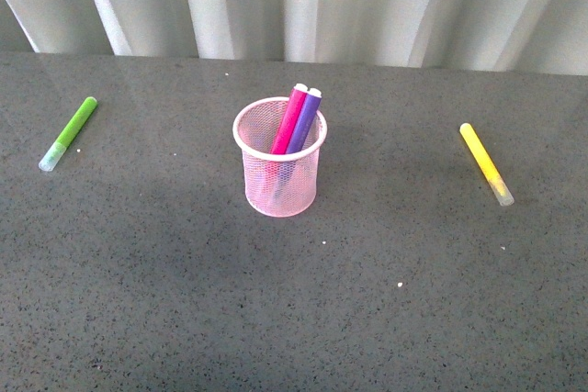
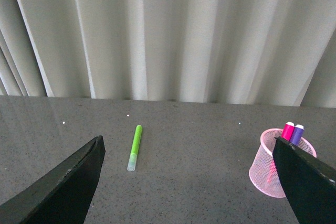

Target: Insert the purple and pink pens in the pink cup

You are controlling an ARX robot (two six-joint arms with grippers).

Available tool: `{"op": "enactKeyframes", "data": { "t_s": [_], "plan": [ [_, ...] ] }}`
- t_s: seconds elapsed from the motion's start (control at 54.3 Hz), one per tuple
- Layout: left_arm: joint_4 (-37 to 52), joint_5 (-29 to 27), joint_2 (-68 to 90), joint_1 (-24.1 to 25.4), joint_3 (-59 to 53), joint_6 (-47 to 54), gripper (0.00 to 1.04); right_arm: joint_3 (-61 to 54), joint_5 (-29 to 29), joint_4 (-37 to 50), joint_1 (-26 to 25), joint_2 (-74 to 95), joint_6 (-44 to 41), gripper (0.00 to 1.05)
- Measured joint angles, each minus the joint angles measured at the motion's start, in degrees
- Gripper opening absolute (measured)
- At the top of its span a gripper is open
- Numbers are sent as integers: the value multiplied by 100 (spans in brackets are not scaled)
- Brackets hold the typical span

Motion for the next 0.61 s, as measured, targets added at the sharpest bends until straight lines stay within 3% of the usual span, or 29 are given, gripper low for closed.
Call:
{"op": "enactKeyframes", "data": {
  "t_s": [0.276, 0.387, 0.608],
  "plan": [
    [0, 0, -2, 0, 0, 0, 98, -505, 498, -323, 514, -815, -402, 30],
    [0, -2, -2, 0, 0, 0, 98, -719, 525, -577, 546, -1272, -439, 3],
    [0, 0, -2, 2, 0, 0, 98, -953, 525, -1106, 549, -2050, -448, 3]
  ]
}}
